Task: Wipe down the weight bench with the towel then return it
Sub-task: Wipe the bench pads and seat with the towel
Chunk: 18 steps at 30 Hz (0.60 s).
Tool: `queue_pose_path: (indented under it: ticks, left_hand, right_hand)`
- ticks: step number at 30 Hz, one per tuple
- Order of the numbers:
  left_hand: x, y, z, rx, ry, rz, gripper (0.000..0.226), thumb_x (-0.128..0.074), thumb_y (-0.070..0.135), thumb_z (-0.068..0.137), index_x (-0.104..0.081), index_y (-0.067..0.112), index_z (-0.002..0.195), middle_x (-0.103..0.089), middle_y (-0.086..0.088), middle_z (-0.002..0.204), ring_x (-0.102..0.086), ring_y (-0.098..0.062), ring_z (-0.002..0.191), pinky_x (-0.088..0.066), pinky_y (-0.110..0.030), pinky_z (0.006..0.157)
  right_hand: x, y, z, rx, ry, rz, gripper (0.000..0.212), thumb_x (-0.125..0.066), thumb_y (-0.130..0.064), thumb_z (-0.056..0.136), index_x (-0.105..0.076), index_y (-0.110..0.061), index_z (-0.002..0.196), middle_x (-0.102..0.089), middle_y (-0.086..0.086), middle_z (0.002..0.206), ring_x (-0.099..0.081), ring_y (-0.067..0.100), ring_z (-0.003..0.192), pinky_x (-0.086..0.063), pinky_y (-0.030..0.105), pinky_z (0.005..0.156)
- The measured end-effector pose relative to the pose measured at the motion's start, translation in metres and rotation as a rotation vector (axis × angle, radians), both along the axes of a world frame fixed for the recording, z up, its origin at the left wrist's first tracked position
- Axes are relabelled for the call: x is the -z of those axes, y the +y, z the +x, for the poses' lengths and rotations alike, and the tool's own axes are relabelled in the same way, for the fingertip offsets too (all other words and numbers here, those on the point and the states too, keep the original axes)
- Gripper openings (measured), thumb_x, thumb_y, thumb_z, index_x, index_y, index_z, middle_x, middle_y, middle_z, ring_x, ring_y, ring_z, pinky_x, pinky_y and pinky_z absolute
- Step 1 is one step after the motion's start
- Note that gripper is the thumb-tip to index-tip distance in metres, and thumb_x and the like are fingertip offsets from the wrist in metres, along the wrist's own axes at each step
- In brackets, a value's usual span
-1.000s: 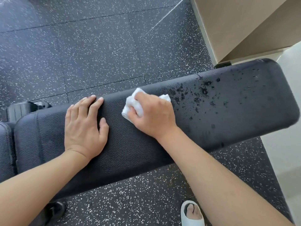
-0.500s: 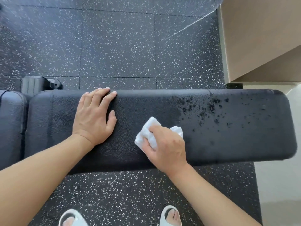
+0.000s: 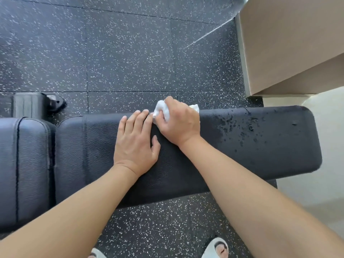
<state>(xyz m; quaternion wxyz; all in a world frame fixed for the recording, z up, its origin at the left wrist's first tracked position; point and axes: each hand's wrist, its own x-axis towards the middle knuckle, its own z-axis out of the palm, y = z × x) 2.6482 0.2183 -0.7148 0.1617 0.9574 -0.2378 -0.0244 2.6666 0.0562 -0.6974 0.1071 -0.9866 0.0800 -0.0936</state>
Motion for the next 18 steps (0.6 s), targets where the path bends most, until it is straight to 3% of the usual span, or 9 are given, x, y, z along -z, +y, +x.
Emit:
queue_pose_path:
  ticks: [11,18]
  left_hand:
    - [0.0039,-0.0001,0.0009,0.005,-0.023,-0.028,0.067,-0.052,0.037,0.090,-0.048,0.011,0.152,-0.048,-0.008,0.157,-0.041,-0.030,0.148,-0.022,-0.052,0.126]
    - [0.0027,-0.0011,-0.0034,-0.027,-0.065,-0.039,0.062,-0.050,0.039,0.090,-0.054,0.012,0.146,-0.053,-0.006,0.153,-0.046,-0.029,0.144,-0.026,-0.050,0.124]
  right_hand:
    - [0.0062,-0.0063,0.0020,-0.011,0.079,0.006,0.026,-0.055,-0.046,0.090,-0.053,-0.021,0.086,-0.061,-0.004,0.074,-0.062,0.023,0.073,-0.024,0.034,0.061]
    - [0.0040,-0.0084,-0.0006,-0.037,0.062,0.064,0.024,-0.055,-0.044,0.090,-0.043,-0.024,0.086,-0.066,0.000,0.077,-0.064,0.031,0.075,-0.025,0.035,0.064]
